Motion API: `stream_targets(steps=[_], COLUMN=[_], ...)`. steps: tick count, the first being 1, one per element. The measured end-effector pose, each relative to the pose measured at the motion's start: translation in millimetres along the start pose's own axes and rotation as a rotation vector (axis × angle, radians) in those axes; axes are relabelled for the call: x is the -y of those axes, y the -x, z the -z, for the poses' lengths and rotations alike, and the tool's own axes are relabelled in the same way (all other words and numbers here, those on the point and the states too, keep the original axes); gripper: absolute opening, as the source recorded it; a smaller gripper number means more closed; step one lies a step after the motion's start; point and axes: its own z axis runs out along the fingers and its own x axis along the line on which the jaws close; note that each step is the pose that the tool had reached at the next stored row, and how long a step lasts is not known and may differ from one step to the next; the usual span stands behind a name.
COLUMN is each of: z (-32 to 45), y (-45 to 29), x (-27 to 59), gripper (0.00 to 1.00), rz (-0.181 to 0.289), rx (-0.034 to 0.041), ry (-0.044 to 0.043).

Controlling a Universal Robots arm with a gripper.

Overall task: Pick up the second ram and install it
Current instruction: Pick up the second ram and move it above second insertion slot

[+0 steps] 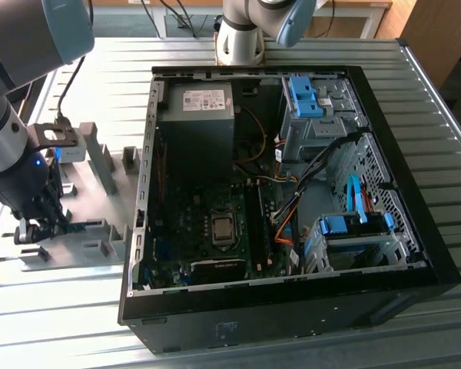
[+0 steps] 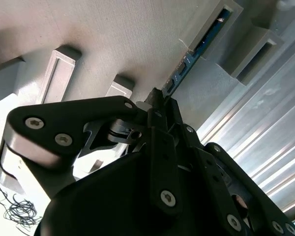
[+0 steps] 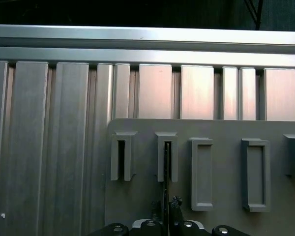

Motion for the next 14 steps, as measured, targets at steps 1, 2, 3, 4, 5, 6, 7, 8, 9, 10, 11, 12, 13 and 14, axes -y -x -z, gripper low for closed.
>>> stream_targets(steps=[1, 2, 3, 4, 5, 6, 7, 8, 9, 10, 11, 12, 13, 14], z=[-0.1, -0.3, -0.4, -0.5, -0.5, -0.6, -0.6, -0.6, -0.6, -0.6, -0.6, -0.6, -0.6, -0.6], y=[0.0, 0.0, 0.0, 0.0, 0.0, 0.0, 0.0, 0.0, 0.0, 0.0, 0.0, 0.0, 0.0, 0.0], x=[0.1, 0.3, 0.4, 0.4, 0.4, 0.4, 0.5, 0.5, 0.5, 0.5, 0.5, 0.5, 0.5, 0.5], gripper=[0.2, 0.2, 0.2, 0.2, 0.2, 0.2, 0.2, 0.2, 0.2, 0.2, 0.19, 0.19, 0.14, 0.14], rz=[0.0, 0.0, 0.0, 0.0, 0.0, 0.0, 0.0, 0.0, 0.0, 0.0, 0.0, 0.0, 0.0, 0.0], rx=[0.0, 0.0, 0.0, 0.0, 0.0, -0.0001, -0.0001, 0.0, 0.0, 0.0, -0.0001, -0.0001, 0.0, 0.0], ry=[0.0, -0.0001, -0.0001, -0.0001, 0.0, 0.0, 0.0, 0.0, 0.0, 0.0, 0.0, 0.0, 0.0, 0.0])
